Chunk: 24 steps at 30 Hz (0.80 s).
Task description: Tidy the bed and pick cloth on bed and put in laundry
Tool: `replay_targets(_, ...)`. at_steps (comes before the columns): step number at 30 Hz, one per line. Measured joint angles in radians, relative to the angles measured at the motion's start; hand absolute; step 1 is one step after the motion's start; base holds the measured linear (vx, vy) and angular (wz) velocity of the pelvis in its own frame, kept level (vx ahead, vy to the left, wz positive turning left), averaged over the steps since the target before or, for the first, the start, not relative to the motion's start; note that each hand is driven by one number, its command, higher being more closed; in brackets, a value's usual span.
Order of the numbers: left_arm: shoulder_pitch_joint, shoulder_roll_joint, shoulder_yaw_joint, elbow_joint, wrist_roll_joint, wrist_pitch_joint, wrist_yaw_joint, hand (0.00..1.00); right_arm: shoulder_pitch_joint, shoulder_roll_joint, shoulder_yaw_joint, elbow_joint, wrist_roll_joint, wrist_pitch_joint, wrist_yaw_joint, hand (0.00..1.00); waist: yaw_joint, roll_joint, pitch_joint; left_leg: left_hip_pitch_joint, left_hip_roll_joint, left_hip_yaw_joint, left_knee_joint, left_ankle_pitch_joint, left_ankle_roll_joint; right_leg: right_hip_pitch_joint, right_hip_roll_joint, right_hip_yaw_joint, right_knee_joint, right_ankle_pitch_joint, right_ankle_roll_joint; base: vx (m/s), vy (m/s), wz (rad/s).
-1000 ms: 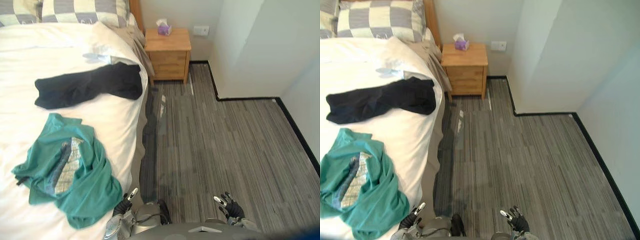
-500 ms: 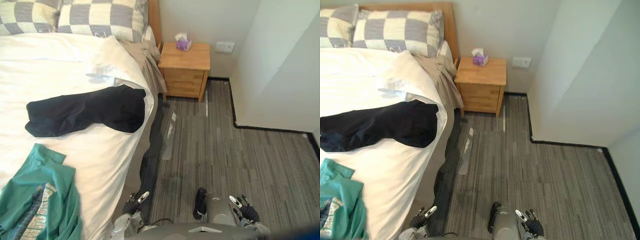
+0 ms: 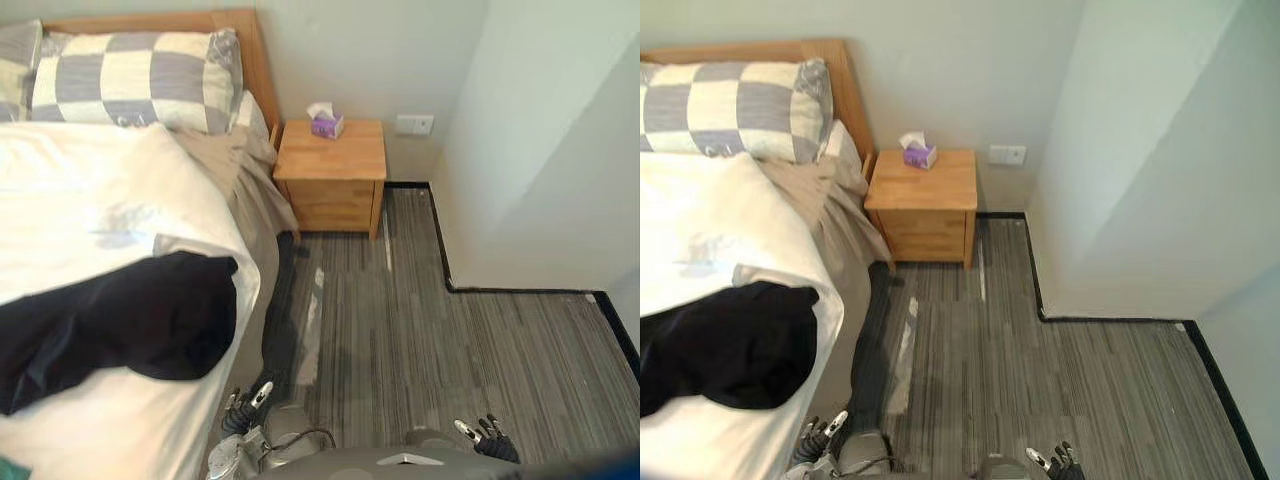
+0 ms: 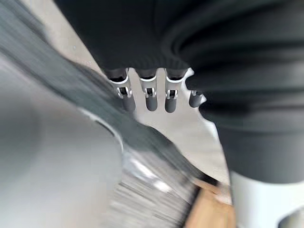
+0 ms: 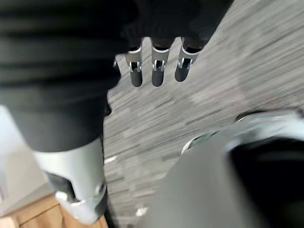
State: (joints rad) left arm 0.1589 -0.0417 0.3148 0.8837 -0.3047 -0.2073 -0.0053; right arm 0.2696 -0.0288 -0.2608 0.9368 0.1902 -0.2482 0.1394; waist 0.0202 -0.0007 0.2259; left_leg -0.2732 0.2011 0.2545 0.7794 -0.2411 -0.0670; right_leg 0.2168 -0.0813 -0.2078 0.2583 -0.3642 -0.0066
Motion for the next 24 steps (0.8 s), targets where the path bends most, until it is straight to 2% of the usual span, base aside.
replay_targets(1,0.004,-0.009,-0.002,0.005,-0.001,-0.001,-0.002,0.0,0.003,-0.007,0.0,-0.016,-0.005,-0.001,0.015,0.0,-0.003,0.02,-0.006,-0.001,-0.026,0.07,-0.229,0.109,0.129,0.018,0.0,0.012,0.013,-0.031,0.049,0.54,0.188,-0.51)
replay_targets(2,0.001,0.008,0.001,0.004,-0.006,-0.002,-0.001,0.0,-0.006,0.0,0.003,-0.003,-0.017,0.003,0.015,0.0,-0.003,-0.001,-0.01,0.015,-0.038,0.089,-0.223,0.109,0.129,0.022,-0.03,0.026,0.021,-0.043,0.061,0.72,0.264,-0.01)
replay_targets(3,-0.008,0.028,-0.003,0.002,-0.008,-0.006,-0.002,0.0,-0.004,0.027,0.021,0.0,-0.02,-0.009,0.042,0.0,-0.004,-0.039,-0.028,0.013,-0.077,0.124,-0.259,0.112,0.141,0.018,-0.062,0.027,0.0,0.002,0.054,0.6,0.23,0.23)
replay_targets(5,-0.015,0.035,-0.006,0.003,-0.014,-0.003,0.0,0.0,-0.004,0.034,0.02,0.003,-0.019,-0.01,0.054,0.0,-0.001,-0.044,-0.027,0.011,-0.077,0.175,-0.26,0.113,0.143,0.039,-0.065,0.023,-0.052,0.059,0.058,0.41,0.178,0.39)
replay_targets(7,-0.014,0.053,-0.047,0.011,-0.028,0.007,0.007,0.0,-0.004,0.041,0.017,0.002,-0.018,-0.014,0.058,0.0,-0.001,-0.047,-0.028,0.045,-0.062,0.366,-0.279,0.134,0.182,0.097,-0.076,-0.009,-0.115,0.163,0.082,0.36,0.208,0.68)
replay_targets(9,-0.005,0.05,-0.054,0.012,-0.035,0.008,0.012,0.0,-0.003,0.039,0.016,0.005,-0.019,-0.01,0.067,0.0,0.002,-0.046,-0.03,0.096,-0.068,0.441,-0.318,0.128,0.191,0.124,-0.075,-0.019,-0.123,0.214,0.083,0.27,0.197,0.47)
replay_targets(11,0.016,0.049,-0.062,0.012,-0.069,0.011,0.014,0.0,-0.003,0.042,-0.007,0.025,-0.04,0.001,0.066,0.0,0.021,-0.048,-0.057,0.157,-0.104,0.469,-0.403,0.11,0.205,0.133,-0.074,-0.03,-0.089,0.265,0.087,0.23,0.153,0.34)
replay_targets(12,0.019,0.05,-0.063,0.012,-0.068,0.015,0.015,0.0,-0.006,0.044,-0.021,0.035,-0.047,0.004,0.064,0.0,0.021,-0.049,-0.064,0.171,-0.118,0.463,-0.429,0.103,0.204,0.122,-0.076,-0.031,-0.052,0.265,0.087,0.21,0.102,0.39)
replay_targets(13,0.02,0.053,-0.074,0.021,-0.067,0.027,0.017,0.0,-0.023,0.047,-0.055,0.057,-0.058,0.005,0.059,0.0,0.018,-0.045,-0.076,0.195,-0.136,0.438,-0.473,0.083,0.182,0.089,-0.082,-0.042,0.047,0.265,0.088,0.24,0.117,0.57)
replay_targets(14,0.019,0.064,-0.083,0.034,-0.068,0.03,0.016,0.0,-0.04,0.045,-0.081,0.09,-0.058,0.005,0.049,0.0,0.013,-0.049,-0.084,0.222,-0.165,0.409,-0.527,0.055,0.182,0.011,-0.113,-0.061,0.241,0.276,0.105,0.19,0.093,0.63)
replay_targets(15,0.018,0.066,-0.087,0.038,-0.069,0.03,0.016,0.0,-0.049,0.044,-0.087,0.098,-0.058,0.004,0.046,0.0,0.01,-0.05,-0.083,0.239,-0.182,0.39,-0.551,0.036,0.186,-0.031,-0.134,-0.064,0.342,0.306,0.136,0.2,0.09,0.67)
replay_targets(16,0.012,0.072,-0.091,0.052,-0.069,0.037,0.012,0.0,-0.06,0.035,-0.094,0.112,-0.057,0.003,0.044,0.0,-0.002,-0.047,-0.077,0.27,-0.212,0.356,-0.584,0.033,0.186,-0.104,-0.177,-0.066,0.523,0.363,0.147,0.22,0.063,0.79)
replay_targets(17,0.005,0.08,-0.1,0.076,-0.07,0.061,0.01,0.0,-0.075,0.026,-0.096,0.111,-0.057,0.0,0.047,0.0,-0.016,-0.046,-0.077,0.326,-0.235,0.317,-0.612,0.034,0.183,-0.172,-0.228,-0.079,0.701,0.315,0.13,0.25,0.053,0.8)
replay_targets(18,0.002,0.081,-0.103,0.082,-0.069,0.074,0.009,0.0,-0.075,0.021,-0.094,0.11,-0.057,0.0,0.049,0.0,-0.017,-0.038,-0.075,0.349,-0.239,0.302,-0.625,0.033,0.18,-0.195,-0.239,-0.084,0.742,0.293,0.123,0.28,0.032,0.83)
replay_targets(19,-0.005,0.081,-0.112,0.094,-0.068,0.096,0.009,0.0,-0.076,0.014,-0.09,0.097,-0.057,-0.006,0.054,0.0,-0.021,-0.028,-0.074,0.392,-0.241,0.271,-0.651,0.024,0.163,-0.245,-0.244,-0.084,0.789,0.248,0.106,0.28,0.001,0.87)
replay_targets(20,-0.007,0.083,-0.117,0.097,-0.067,0.112,0.01,0.0,-0.076,0.015,-0.088,0.081,-0.057,-0.021,0.056,0.0,-0.029,-0.025,-0.075,0.429,-0.24,0.219,-0.68,0.024,0.155,-0.311,-0.239,-0.084,0.786,0.209,0.096,0.22,-0.007,0.94)
replay_targets(21,-0.012,0.085,-0.119,0.099,-0.067,0.115,0.01,0.0,-0.078,0.016,-0.088,0.076,-0.057,-0.026,0.057,0.0,-0.031,-0.025,-0.075,0.437,-0.239,0.196,-0.687,0.023,0.154,-0.335,-0.236,-0.083,0.773,0.199,0.097,0.26,-0.099,1.36)
replay_targets(22,-0.02,0.086,-0.127,0.103,-0.068,0.118,0.011,0.0,-0.074,0.017,-0.091,0.08,-0.056,-0.037,0.069,0.0,-0.034,-0.023,-0.073,0.455,-0.231,0.127,-0.693,0.021,0.151,-0.387,-0.233,-0.089,0.698,0.155,0.104,0.26,-0.171,1.59)
replay_targets(24,-0.023,0.084,-0.129,0.102,-0.07,0.136,0.013,0.0,-0.067,0.013,-0.095,0.091,-0.036,-0.036,0.082,0.0,-0.04,-0.014,-0.071,0.472,-0.211,0.04,-0.686,0.015,0.147,-0.406,-0.217,-0.08,0.535,0.134,0.101,0.28,-0.217,1.73)
